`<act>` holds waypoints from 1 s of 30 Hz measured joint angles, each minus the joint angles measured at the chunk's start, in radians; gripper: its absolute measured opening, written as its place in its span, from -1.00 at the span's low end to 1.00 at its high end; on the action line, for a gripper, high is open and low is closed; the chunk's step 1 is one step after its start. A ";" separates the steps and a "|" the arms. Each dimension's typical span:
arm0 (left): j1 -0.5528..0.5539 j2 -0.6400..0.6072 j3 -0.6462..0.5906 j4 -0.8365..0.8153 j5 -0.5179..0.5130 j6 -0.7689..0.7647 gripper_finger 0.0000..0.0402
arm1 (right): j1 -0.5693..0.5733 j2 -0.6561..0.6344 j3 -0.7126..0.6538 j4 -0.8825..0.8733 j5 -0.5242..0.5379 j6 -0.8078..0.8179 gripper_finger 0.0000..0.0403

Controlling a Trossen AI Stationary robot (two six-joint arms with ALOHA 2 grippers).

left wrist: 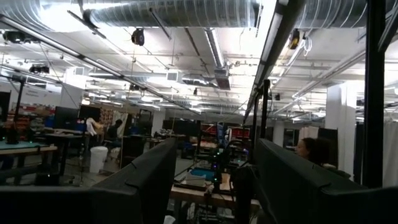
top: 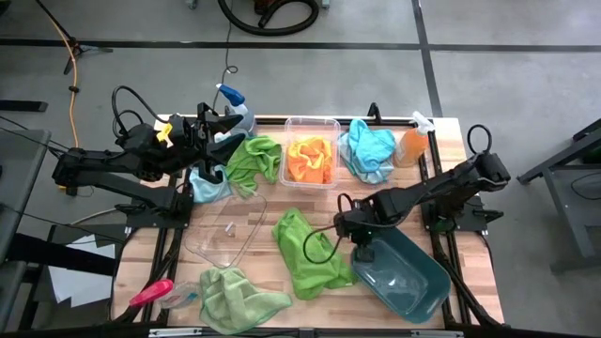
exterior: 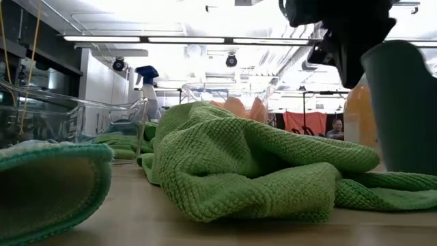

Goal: Sort microfiber towel by color & place in baskets
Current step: Adjust the blue bin, then put the green microfiber towel into the blue bin

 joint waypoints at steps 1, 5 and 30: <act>0.000 0.000 0.000 0.000 0.000 0.000 0.04 | 0.003 -0.002 0.012 -0.002 0.007 -0.004 -1.00; 0.000 0.000 0.000 -0.001 0.000 0.000 0.04 | -0.007 -0.007 0.095 0.001 0.103 -0.015 -1.00; -0.001 -0.156 0.000 -0.477 0.087 -0.135 0.04 | -0.028 0.218 0.280 0.301 -0.031 0.093 0.50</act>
